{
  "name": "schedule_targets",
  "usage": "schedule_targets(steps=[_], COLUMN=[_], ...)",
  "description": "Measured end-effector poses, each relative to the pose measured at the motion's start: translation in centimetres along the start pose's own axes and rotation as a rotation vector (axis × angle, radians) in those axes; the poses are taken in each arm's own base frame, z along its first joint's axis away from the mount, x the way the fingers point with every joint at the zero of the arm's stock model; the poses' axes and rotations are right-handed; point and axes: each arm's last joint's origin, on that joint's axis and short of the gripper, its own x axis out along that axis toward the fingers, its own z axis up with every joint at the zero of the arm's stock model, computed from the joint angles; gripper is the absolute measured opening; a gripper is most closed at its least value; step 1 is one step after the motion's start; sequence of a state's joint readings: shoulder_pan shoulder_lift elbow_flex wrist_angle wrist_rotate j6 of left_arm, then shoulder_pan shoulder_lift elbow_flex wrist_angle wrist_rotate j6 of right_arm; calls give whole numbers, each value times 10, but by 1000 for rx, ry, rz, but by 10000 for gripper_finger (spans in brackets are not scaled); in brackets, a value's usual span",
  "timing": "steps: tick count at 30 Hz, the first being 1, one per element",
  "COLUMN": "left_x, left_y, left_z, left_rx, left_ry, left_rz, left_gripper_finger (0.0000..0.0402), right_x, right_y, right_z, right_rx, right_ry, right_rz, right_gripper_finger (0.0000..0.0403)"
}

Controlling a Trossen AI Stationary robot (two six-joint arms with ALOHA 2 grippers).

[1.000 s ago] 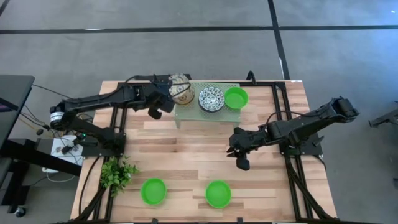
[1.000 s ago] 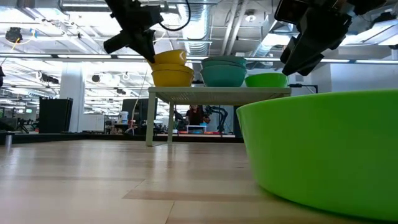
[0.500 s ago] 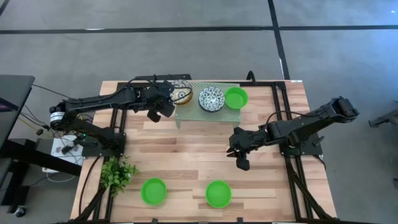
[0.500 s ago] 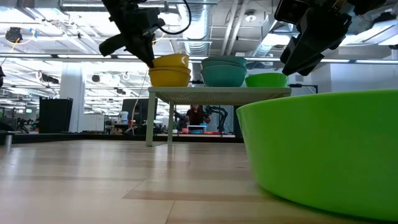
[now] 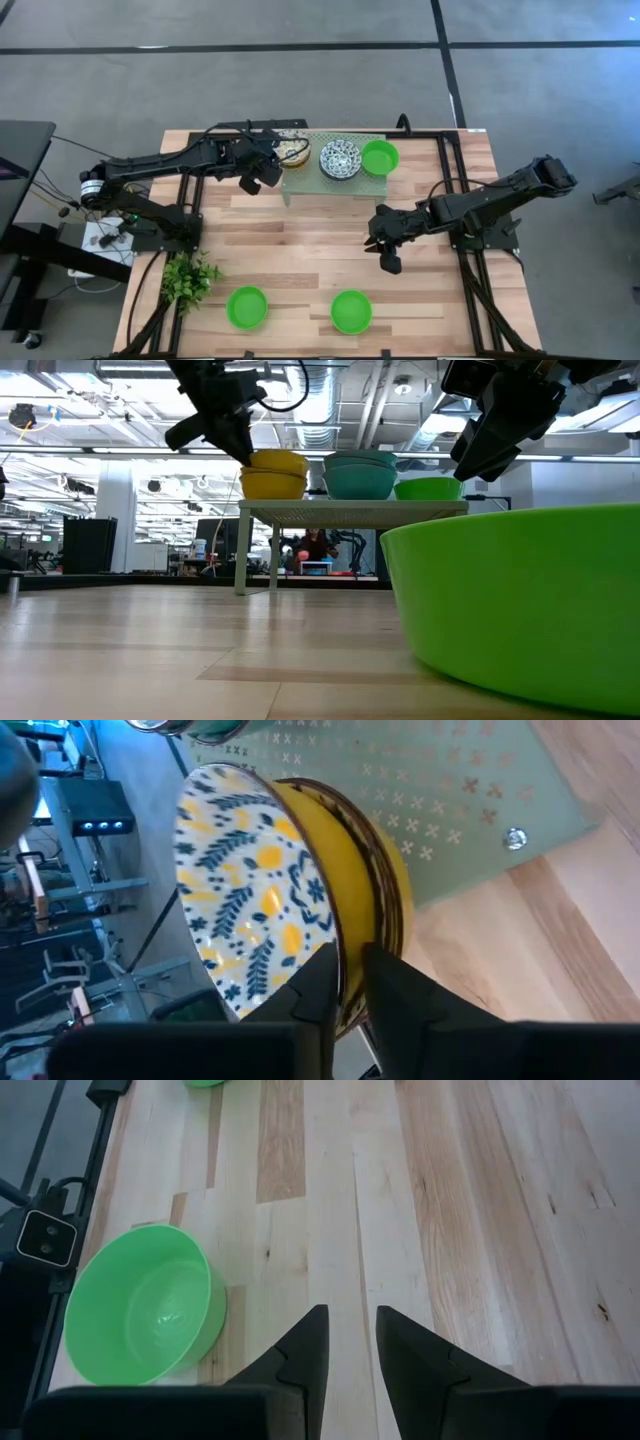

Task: Pick & Place Mini bowls
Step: Stack the yellow patterned bowl on the stacked yellow patterned bowls on the shelf, then adjust the stacked yellow bowls on the shelf

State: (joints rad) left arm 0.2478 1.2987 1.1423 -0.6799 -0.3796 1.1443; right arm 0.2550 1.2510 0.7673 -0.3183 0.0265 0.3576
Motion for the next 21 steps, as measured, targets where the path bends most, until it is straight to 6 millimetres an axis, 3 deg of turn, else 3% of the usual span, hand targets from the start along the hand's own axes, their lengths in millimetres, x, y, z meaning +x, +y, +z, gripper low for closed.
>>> schedule_targets(steps=[9, 14, 21], left_x=[0, -5, -27], left_y=[1, -1, -6], left_z=[0, 11, 26], left_rx=[-53, -43, -41], left_ry=[37, -5, 56], left_rz=[28, 51, 190], left_gripper_finger=[101, 131, 165], right_x=[0, 0, 0], right_y=[0, 0, 0], right_z=[0, 0, 0], right_rx=[0, 0, 0], right_ry=[-1, -1, -1], right_rz=[1, 0, 0], right_gripper_finger=[83, 83, 83])
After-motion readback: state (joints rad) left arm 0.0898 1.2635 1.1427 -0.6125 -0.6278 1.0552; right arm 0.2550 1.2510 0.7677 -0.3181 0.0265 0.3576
